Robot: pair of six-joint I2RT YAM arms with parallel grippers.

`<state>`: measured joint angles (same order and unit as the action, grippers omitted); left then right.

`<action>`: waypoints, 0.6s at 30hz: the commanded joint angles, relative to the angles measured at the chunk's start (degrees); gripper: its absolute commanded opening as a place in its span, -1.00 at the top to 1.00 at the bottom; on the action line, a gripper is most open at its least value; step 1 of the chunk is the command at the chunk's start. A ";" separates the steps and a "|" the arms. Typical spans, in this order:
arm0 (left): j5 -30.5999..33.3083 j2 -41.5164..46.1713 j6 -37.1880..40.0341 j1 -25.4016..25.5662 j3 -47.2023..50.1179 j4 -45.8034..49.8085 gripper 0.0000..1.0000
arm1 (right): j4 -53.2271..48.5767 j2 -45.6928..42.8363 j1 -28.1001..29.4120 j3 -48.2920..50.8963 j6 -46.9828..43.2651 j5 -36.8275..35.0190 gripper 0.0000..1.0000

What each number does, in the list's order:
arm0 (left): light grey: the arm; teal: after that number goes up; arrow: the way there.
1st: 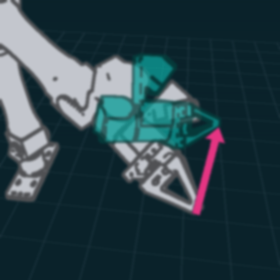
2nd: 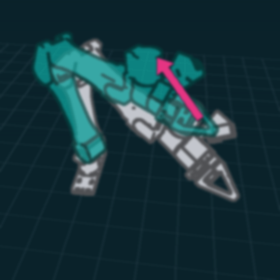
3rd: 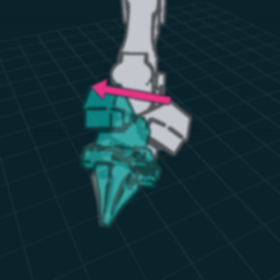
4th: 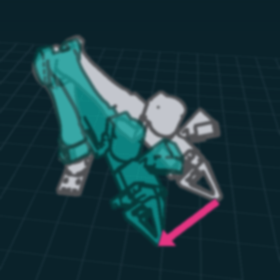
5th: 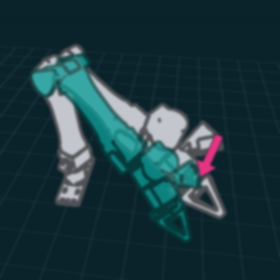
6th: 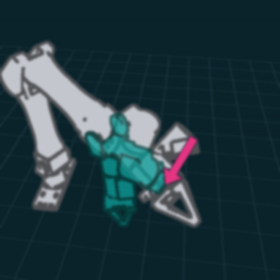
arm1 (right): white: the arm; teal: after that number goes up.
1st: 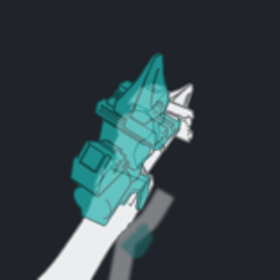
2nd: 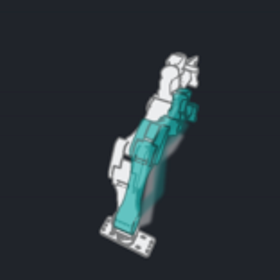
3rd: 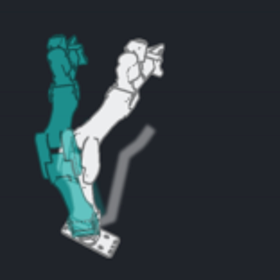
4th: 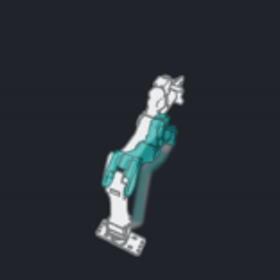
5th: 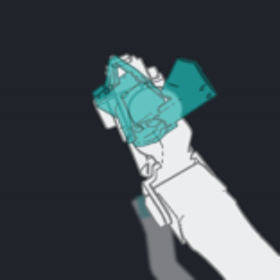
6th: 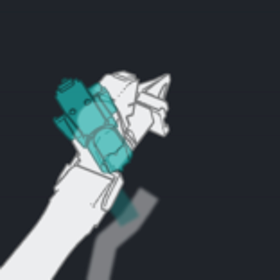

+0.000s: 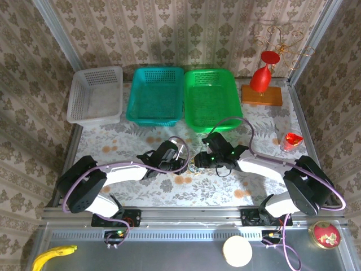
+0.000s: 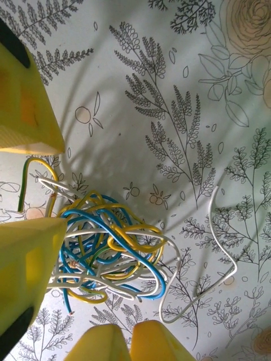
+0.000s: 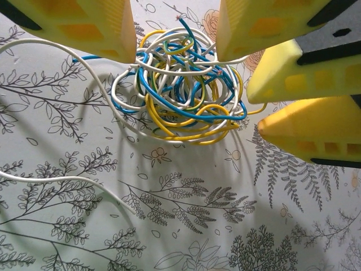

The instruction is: Untangle the cables

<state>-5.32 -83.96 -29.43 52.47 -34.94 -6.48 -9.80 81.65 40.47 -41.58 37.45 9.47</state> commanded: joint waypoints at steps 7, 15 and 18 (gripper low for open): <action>1.60 1.06 1.35 0.27 -0.96 -0.64 1.00 | 1.85 3.68 1.50 -4.15 0.87 -0.56 0.08; 1.21 8.99 0.93 0.40 -2.92 4.69 1.00 | 3.45 8.51 1.96 -4.37 1.17 -3.20 0.01; 2.22 13.03 0.10 0.27 -4.35 7.28 1.00 | 4.07 8.21 2.00 -2.05 1.86 -5.03 0.03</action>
<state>-4.36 -74.56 -28.71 52.47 -36.67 -2.28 -6.28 89.73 42.06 -45.17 38.00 7.66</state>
